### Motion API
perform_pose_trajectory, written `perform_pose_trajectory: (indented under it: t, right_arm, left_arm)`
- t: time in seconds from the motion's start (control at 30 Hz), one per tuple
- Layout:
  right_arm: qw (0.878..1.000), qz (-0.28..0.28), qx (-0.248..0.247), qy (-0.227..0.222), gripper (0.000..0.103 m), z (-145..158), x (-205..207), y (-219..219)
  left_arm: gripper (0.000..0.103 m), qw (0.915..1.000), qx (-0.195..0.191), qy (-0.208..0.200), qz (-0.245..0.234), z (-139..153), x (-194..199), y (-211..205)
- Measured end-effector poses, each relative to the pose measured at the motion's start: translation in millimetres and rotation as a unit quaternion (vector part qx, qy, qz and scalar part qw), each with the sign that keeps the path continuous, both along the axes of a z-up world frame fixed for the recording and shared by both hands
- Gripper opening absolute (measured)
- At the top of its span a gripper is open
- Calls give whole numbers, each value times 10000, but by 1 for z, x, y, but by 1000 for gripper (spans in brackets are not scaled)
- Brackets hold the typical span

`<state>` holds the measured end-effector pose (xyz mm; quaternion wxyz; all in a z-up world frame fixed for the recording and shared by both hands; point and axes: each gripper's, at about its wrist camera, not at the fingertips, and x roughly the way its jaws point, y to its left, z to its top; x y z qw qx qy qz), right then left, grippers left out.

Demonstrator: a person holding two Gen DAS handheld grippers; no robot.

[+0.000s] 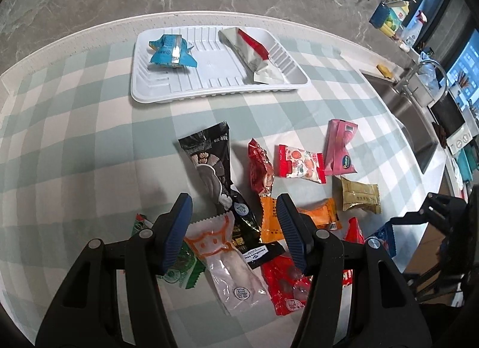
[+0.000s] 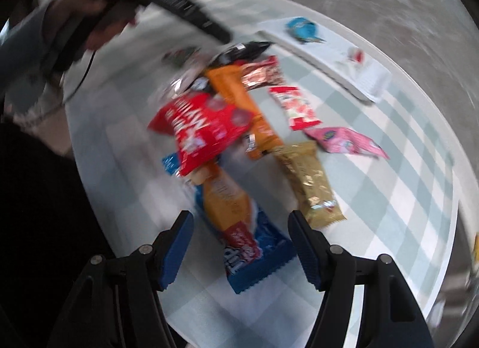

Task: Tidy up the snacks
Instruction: 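Return both tools to the pile and grasp the blue Tip roll cake with the right gripper, then grasp the black nut bag with the left gripper while the right holds the Tip cake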

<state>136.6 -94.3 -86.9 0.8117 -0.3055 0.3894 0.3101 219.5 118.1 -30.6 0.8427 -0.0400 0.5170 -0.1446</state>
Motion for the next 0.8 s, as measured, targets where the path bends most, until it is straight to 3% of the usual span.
perform_pose_trajectory:
  t: [0.2, 0.37, 0.4, 0.53, 0.8]
  right_arm:
    - [9966, 385, -691, -245, 68, -19, 4, 21]
    - [9957, 446, -806, -109, 67, -27, 15, 28]
    - [9962, 418, -763, -53, 65, -27, 18, 29]
    - [9981, 331, -344, 382, 32, -26, 24, 27]
    - [9958, -229, 352, 811, 29, -23, 30, 14]
  left_arm:
    - [56, 10000, 10, 49, 0, -4, 1, 1]
    - [56, 9999, -4, 115, 11, -10, 6, 4]
    - [56, 9999, -8, 132, 24, -12, 7, 5]
    - [56, 9998, -45, 192, 79, -19, 18, 7]
    - [56, 9987, -111, 490, 111, -42, 48, 4]
